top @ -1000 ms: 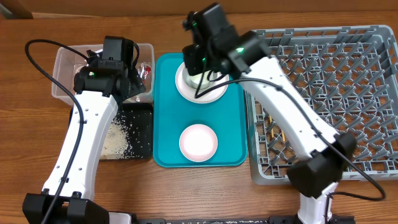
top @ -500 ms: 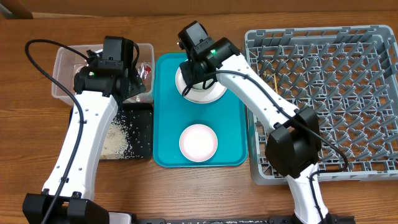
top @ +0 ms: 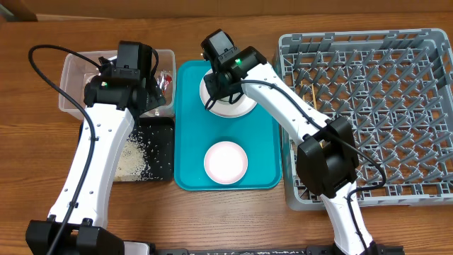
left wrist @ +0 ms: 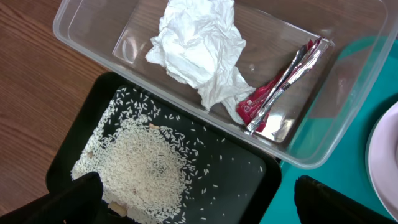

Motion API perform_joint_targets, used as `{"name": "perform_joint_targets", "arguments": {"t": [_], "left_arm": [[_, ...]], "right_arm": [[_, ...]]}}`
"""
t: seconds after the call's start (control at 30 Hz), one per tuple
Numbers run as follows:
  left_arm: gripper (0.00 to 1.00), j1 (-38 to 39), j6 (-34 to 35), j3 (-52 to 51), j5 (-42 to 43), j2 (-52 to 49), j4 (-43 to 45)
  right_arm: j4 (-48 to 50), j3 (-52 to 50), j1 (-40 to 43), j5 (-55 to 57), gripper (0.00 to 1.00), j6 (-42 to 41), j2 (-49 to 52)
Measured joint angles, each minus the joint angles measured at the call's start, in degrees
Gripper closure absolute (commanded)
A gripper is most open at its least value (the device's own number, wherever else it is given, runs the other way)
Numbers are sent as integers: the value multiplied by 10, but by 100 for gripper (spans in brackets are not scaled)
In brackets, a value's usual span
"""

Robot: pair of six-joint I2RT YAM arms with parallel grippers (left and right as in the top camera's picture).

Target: Sort waste into correct bins and load items into the dishwasher

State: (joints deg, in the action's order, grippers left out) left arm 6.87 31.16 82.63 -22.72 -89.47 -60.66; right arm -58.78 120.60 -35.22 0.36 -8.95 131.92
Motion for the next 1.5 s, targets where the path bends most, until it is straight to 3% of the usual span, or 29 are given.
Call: {"name": "perform_joint_targets", "arguments": {"t": [1.5], "left_arm": [[0,0,0,0,0,0,0]], "right_arm": [[-24,-7,0,0,78,0,0]]}}
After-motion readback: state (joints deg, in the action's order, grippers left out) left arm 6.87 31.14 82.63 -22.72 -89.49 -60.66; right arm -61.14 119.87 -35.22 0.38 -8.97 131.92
